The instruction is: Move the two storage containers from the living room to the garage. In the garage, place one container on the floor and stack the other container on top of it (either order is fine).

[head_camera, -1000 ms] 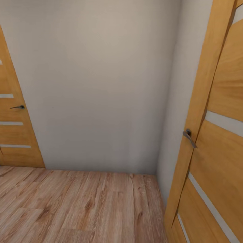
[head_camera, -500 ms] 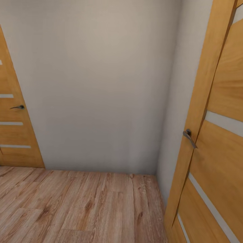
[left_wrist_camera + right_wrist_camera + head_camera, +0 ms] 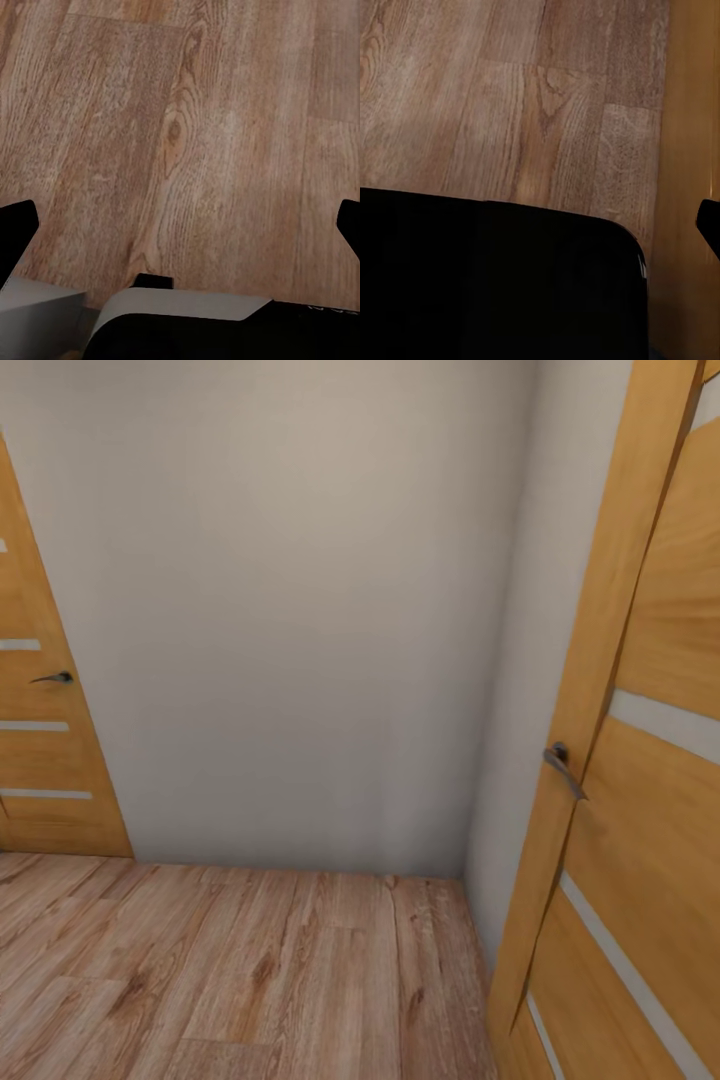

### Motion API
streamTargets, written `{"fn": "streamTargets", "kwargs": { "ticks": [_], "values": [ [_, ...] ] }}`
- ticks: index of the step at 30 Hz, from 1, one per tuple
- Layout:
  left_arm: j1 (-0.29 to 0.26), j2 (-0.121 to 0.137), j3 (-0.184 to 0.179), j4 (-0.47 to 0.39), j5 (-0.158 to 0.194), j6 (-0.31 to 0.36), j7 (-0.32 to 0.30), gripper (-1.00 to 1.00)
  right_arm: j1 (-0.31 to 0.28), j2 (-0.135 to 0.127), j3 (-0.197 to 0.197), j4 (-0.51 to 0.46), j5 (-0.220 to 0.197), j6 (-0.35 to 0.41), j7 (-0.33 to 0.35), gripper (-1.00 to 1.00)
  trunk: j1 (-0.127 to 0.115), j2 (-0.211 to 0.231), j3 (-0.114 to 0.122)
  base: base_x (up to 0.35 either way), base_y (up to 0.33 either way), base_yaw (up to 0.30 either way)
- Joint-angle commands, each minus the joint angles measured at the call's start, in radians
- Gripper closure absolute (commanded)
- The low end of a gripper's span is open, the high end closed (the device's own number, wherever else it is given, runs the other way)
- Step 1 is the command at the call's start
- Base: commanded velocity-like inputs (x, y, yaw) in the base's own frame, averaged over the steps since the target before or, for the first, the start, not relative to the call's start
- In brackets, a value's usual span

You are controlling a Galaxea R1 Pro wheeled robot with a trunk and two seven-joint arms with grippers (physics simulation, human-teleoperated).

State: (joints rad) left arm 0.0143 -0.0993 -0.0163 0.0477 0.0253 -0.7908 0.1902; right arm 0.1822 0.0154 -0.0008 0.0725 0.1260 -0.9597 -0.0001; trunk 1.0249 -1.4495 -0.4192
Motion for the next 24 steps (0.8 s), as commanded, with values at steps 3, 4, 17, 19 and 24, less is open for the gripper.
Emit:
{"fn": "streamTargets", "kwargs": {
  "ticks": [3, 4, 17, 19, 24],
  "values": [
    [0.0, 0.001, -0.002, 0.001, 0.002, -0.004, 0.002, -1.0, 0.0, 0.0, -0.001, 0.001, 0.002, -0.004, 0.0, -1.0, 0.0, 0.0, -0.001, 0.0, 0.106, 0.0],
    [0.0, 0.001, -0.002, 0.001, 0.002, -0.004, 0.002, -1.0, 0.0, 0.0, -0.001, 0.001, 0.002, -0.004, 0.0, -1.0, 0.0, 0.0, -0.001, 0.0, 0.056, 0.0],
    [0.0, -0.002, -0.002, 0.001, 0.002, -0.004, 0.002, -1.0, 0.0, 0.0, -0.001, 0.001, 0.002, -0.004, 0.0, -1.0, 0.0, 0.0, -0.001, 0.0, 0.009, 0.0],
    [0.0, -0.002, -0.002, 0.001, 0.002, -0.004, 0.002, -1.0, 0.0, 0.0, -0.001, 0.001, 0.003, -0.004, 0.0, -1.0, 0.0, 0.0, -0.001, 0.0, 0.0, 0.0],
    [0.0, -0.002, -0.002, 0.001, 0.002, -0.004, 0.003, -1.0, 0.0, 0.0, -0.001, 0.001, 0.002, -0.004, 0.0, -1.0, 0.0, 0.0, -0.001, 0.0, -0.087, 0.0]
  ]
}}
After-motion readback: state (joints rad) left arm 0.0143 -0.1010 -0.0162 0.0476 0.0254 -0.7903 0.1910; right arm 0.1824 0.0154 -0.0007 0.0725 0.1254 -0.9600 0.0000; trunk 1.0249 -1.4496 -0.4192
